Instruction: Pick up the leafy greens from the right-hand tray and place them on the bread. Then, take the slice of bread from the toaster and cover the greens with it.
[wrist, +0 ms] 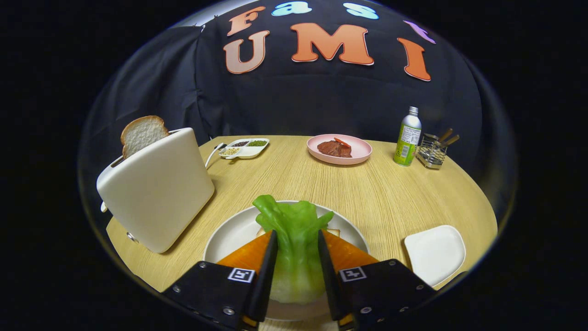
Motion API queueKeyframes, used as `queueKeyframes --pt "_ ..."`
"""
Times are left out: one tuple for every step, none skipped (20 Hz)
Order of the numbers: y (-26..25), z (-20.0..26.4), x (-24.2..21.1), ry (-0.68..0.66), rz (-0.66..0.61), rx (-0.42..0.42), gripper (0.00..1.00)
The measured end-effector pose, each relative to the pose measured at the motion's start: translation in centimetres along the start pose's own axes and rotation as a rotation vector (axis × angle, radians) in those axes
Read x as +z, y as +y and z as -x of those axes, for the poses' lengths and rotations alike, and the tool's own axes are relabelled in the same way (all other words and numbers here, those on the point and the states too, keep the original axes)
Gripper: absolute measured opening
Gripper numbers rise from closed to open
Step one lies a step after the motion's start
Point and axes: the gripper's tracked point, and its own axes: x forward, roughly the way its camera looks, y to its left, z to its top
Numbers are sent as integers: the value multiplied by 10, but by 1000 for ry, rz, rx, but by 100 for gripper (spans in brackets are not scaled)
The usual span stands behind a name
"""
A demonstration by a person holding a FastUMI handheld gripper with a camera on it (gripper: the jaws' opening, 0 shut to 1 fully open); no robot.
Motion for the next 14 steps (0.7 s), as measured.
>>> queueKeyframes --pt "0 2 2 -2 -6 -6 62" --pt "0 3 5 -9 -11 -10 67" --pt "0 4 9 -15 -14 -15 73" --pt "0 7 13 -18 -14 -23 76" --pt "1 10 17 -23 -9 -28 80" --pt "3 13 22 -32 -3 -33 83" --pt "6 16 29 -42 5 -36 89" --pt "9 20 37 -55 13 -37 92" --pt "13 24 44 -68 20 -38 95" --pt "18 28 52 -77 26 -37 97" --pt "25 33 59 -83 31 -35 98" --pt "32 37 66 -91 35 -30 98" --pt "39 40 75 -102 42 -27 98" --pt "45 44 85 -116 52 -24 98"
